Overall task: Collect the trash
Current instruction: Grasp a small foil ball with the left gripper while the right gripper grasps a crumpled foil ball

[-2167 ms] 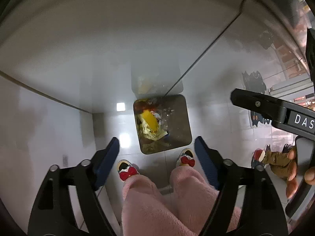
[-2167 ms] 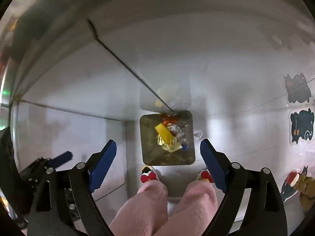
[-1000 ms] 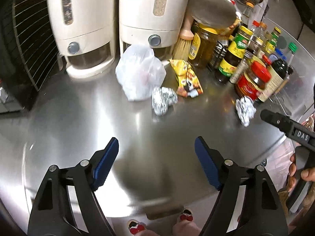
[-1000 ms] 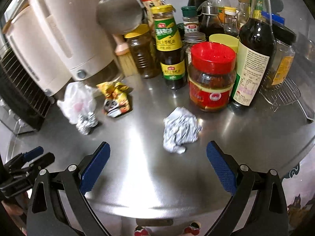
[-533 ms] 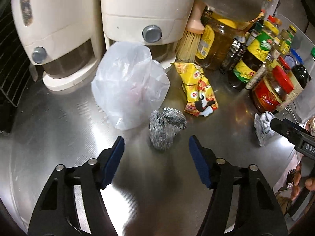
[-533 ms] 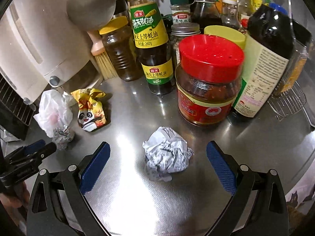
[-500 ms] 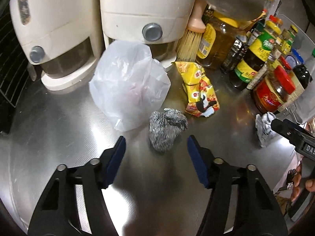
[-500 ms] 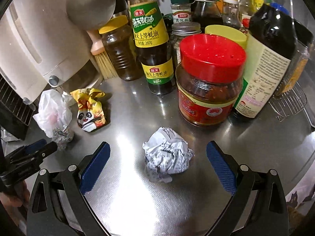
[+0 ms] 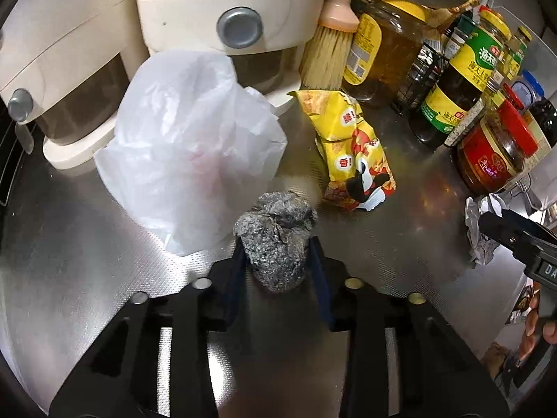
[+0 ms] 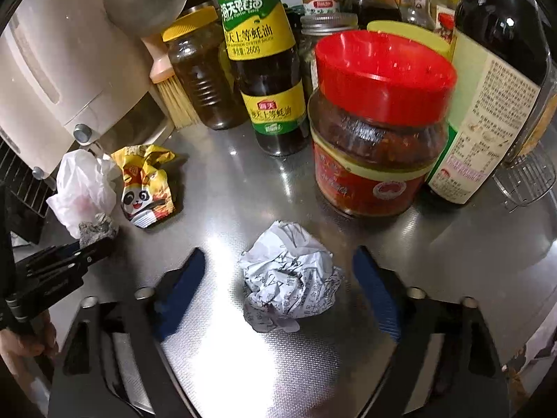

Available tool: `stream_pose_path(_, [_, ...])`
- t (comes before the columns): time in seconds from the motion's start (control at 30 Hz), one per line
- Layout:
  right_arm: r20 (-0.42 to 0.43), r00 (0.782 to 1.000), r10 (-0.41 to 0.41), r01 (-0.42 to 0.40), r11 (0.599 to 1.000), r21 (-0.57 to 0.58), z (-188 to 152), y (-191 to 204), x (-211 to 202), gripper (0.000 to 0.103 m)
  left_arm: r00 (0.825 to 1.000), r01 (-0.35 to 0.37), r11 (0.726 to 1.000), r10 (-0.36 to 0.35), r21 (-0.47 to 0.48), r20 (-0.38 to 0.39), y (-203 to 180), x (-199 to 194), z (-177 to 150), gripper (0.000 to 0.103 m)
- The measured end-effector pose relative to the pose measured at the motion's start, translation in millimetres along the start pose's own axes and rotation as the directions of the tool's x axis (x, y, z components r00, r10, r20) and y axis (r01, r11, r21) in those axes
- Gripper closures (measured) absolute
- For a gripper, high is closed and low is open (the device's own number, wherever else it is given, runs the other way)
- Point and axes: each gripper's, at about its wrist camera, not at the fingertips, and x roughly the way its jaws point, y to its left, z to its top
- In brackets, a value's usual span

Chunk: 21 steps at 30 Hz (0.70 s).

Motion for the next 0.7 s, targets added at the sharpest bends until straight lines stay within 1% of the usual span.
stream_pose_path(0.03, [-0.005,1.0,0.003,-0.003,1.0,-0.001,0.3,-0.4,1.6,0.032,1.0,0.003,1.0,-0.003,0.002,0.001,0.3,-0.3,0.3,0.071])
stream_pose_path(0.07, [-0.006,1.0,0.001,-0.001,1.0,-0.007,-1.4,-0.4,0.3,0.042,1.0,0.006,1.0,-0.006,0.004,0.001,-0.3,0.1,0.5,0.071])
stream_pose_path(0.1, [-0.012,1.0,-0.001,0.0,1.0,-0.016,-2.0,-0.3,0.6,0.044,1.0,0.007,1.0,-0.007,0.006,0.002,-1.3,-0.1,0.4,0.072])
stream_pose_path(0.23, [-0.023,1.0,0.002,-0.003,1.0,-0.023,-3.9,-0.9,0.1,0.047,1.0,0.014,1.0,-0.013,0.019,-0.003,-5.2,-1.7,-2.3,0.073])
stream_pose_path(0.4, [-0.035,0.999,0.006,-0.006,1.0,-0.005,-10.0,-3.3,2.2,0.048,1.0,0.0,0.999,0.0,0.042,-0.005,-12.2,-13.0,-11.9,0.073])
stream_pose_path(0.47, [-0.027,1.0,0.009,-0.008,1.0,0.011,-12.9,-3.5,0.4,0.049,1.0,-0.007,0.999,0.007,0.048,0.004,-13.7,-21.8,-17.0,0.073])
stream_pose_path(0.57, [-0.033,0.999,0.026,-0.026,1.0,0.006,-16.6,-0.5,-3.2,0.051,1.0,-0.017,0.999,0.016,0.049,0.018,-13.4,-35.4,-24.4,0.073])
stream_pose_path(0.7, [-0.016,0.999,0.033,-0.034,0.999,-0.037,-25.9,14.9,-18.6,0.051,0.999,-0.026,0.999,0.025,0.032,0.034,-8.5,-55.4,-38.6,0.073])
